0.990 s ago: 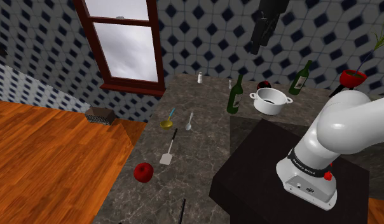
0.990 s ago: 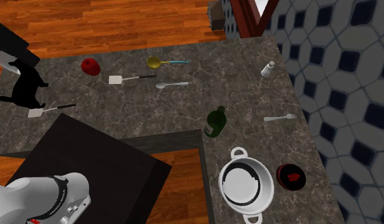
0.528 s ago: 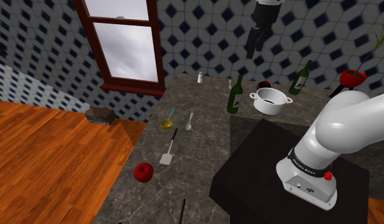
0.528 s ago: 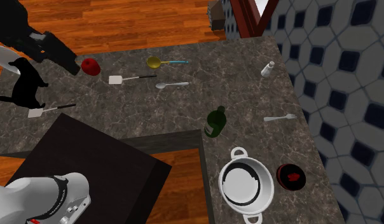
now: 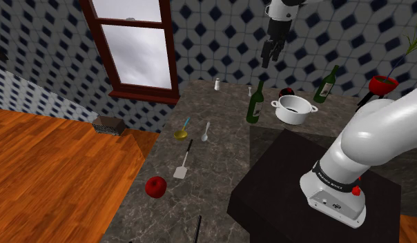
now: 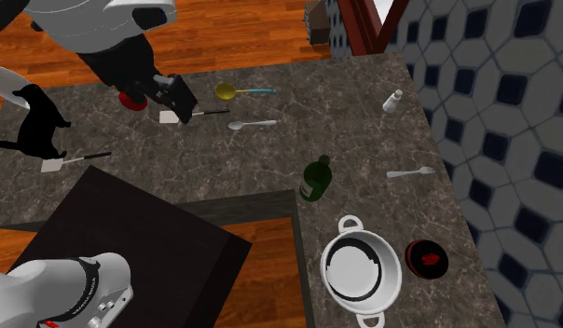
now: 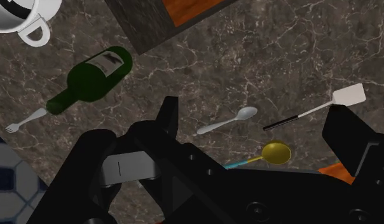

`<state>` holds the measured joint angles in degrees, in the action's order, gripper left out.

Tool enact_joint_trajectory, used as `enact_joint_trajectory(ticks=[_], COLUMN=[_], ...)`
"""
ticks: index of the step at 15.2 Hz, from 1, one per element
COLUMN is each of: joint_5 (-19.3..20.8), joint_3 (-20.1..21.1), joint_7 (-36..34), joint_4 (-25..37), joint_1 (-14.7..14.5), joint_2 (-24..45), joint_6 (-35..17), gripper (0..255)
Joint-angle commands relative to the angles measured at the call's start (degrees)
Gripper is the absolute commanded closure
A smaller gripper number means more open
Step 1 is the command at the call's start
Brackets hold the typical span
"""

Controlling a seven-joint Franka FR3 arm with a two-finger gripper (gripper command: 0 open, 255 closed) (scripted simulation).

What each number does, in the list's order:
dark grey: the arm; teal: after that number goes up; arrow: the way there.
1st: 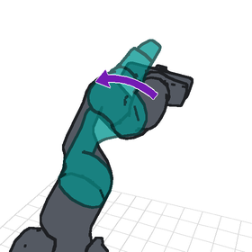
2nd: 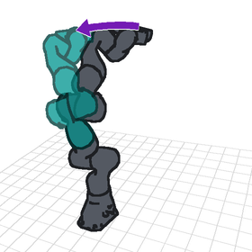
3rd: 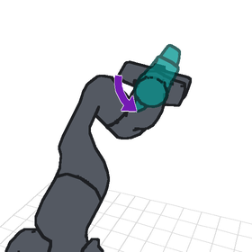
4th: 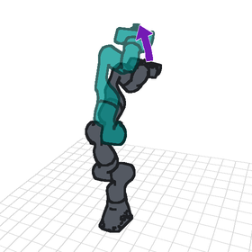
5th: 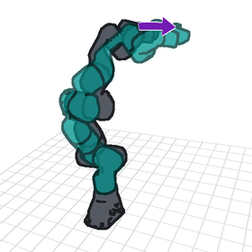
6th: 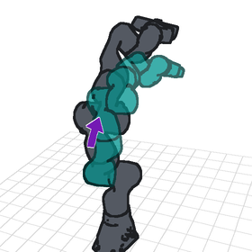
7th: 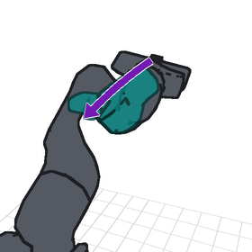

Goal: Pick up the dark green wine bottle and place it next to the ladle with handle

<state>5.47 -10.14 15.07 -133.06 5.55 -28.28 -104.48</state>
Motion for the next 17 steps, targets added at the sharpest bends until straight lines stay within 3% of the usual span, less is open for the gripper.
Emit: enact_joint_trajectory(ticks=[1, 9, 17], joint_5=[0.17, -1.78, -7.92], joint_3=[-1.72, -7.97, -11.77], joint_7=[1.66, 8.71, 16.84], joint_4=[1.28, 7.56, 18.09], joint_1=[0.53, 2.35, 5.55], joint_2=[3.43, 18.71, 35.97], joint_6=[-1.90, -9.34, -13.47], gripper=[0, 0, 0])
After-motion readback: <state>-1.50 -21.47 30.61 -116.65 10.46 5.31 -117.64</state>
